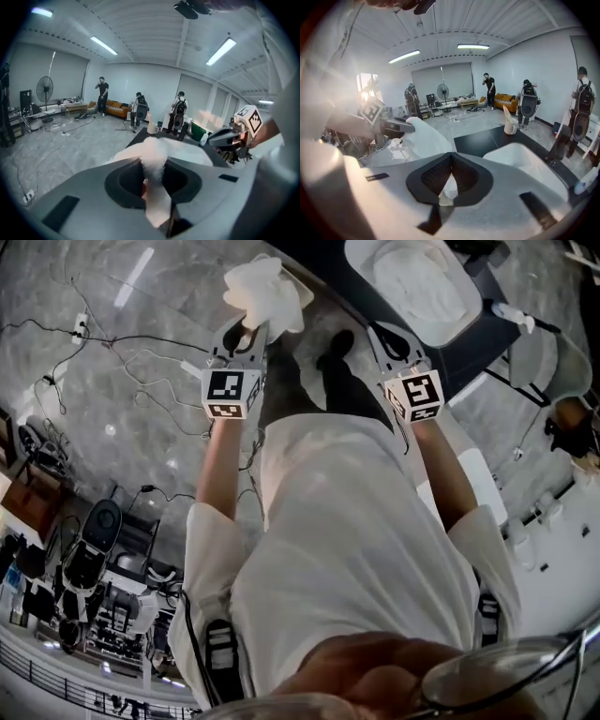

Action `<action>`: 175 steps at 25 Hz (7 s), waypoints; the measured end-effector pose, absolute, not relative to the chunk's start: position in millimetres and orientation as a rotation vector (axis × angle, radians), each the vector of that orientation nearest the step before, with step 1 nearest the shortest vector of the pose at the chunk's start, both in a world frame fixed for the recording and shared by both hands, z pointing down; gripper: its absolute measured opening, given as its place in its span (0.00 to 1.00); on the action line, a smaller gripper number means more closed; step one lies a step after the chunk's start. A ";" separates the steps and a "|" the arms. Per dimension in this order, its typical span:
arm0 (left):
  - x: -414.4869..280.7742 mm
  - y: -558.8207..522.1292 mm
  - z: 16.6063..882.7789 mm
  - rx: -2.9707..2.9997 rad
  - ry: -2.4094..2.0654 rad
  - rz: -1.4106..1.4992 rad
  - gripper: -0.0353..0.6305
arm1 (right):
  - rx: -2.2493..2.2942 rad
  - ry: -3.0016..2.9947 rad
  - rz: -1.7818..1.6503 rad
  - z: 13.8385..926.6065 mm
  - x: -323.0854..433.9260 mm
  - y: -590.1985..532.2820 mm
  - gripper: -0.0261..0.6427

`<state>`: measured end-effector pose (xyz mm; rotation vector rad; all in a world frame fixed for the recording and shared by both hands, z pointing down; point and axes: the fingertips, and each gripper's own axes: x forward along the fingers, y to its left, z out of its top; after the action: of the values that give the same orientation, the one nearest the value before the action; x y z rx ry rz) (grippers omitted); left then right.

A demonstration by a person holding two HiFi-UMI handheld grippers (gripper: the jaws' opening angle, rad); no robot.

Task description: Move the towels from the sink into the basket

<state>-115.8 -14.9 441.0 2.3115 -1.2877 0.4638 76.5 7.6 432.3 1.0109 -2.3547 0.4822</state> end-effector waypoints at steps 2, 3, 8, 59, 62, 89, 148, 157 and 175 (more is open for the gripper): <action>-120.3 -14.6 489.0 2.282 -1.256 0.511 0.16 | 0.988 -2.333 0.514 459.9 65.6 8.4 0.03; -122.5 -13.4 514.9 2.266 -1.243 0.532 0.16 | 0.976 -2.322 0.529 474.6 60.5 9.9 0.03; -129.4 -13.5 660.8 2.200 -1.193 0.639 0.16 | 0.892 -2.299 0.585 558.6 26.7 17.7 0.03; -80.5 -27.2 662.6 2.207 -1.113 0.720 0.14 | 1.061 -2.214 0.563 577.0 58.5 14.8 0.03; -56.2 -20.4 594.9 2.280 -1.099 0.692 0.11 | 1.171 -2.223 0.516 515.3 87.2 14.0 0.03; 45.2 -28.5 217.0 2.797 -1.072 0.188 0.10 | 1.928 -2.203 0.195 231.1 295.5 78.5 0.03; 310.4 -121.2 775.3 2.208 -0.225 1.654 0.67 | 1.639 -2.078 0.800 519.2 396.1 73.7 0.03; 311.4 -129.6 770.3 2.242 -0.346 1.694 0.36 | 1.617 -2.053 0.805 536.3 396.3 91.5 0.03; 277.3 -72.7 524.7 2.452 -0.514 1.205 0.29 | 1.588 -2.116 0.617 442.5 376.6 86.9 0.03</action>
<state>277.3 -72.7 524.7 2.4523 -0.5140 1.2054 376.6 86.9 442.5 1.5875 -2.1157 0.6170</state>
